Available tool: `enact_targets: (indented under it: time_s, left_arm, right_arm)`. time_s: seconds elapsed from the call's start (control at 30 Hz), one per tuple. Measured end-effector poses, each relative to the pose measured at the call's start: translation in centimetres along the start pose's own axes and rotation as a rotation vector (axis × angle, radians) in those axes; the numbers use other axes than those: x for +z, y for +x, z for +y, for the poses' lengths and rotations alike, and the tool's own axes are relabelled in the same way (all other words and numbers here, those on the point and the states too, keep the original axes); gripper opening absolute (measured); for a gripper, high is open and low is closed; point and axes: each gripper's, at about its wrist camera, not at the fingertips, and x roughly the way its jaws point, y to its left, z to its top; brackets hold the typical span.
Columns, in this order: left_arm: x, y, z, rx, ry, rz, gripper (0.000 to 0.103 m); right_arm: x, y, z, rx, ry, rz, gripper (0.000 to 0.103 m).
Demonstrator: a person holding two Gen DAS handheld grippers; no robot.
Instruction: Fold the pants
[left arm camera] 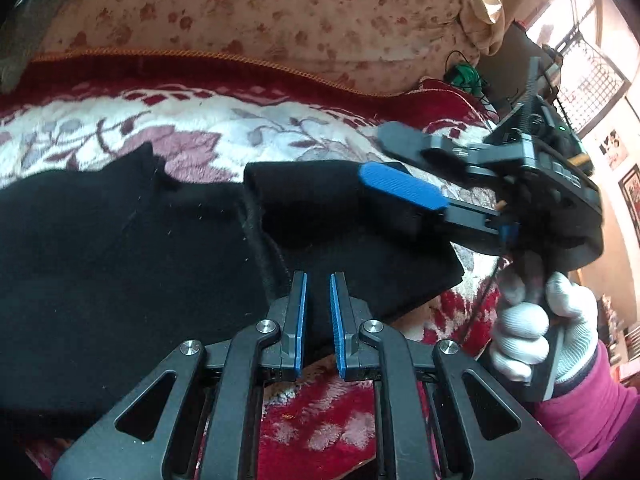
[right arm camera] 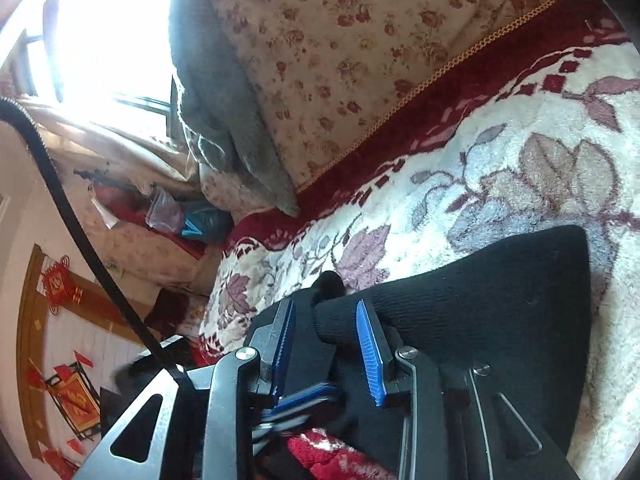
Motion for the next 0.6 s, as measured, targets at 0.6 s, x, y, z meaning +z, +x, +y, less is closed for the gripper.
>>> enact_targets:
  time_s: [0.6]
  left_arm:
    - [-4.9, -12.2, 6.0, 0.310, -0.272, -0.203, 0.028]
  right_arm:
    - [-1.1, 11.1, 9.6, 0.014, -0.295, 0.284, 0.049]
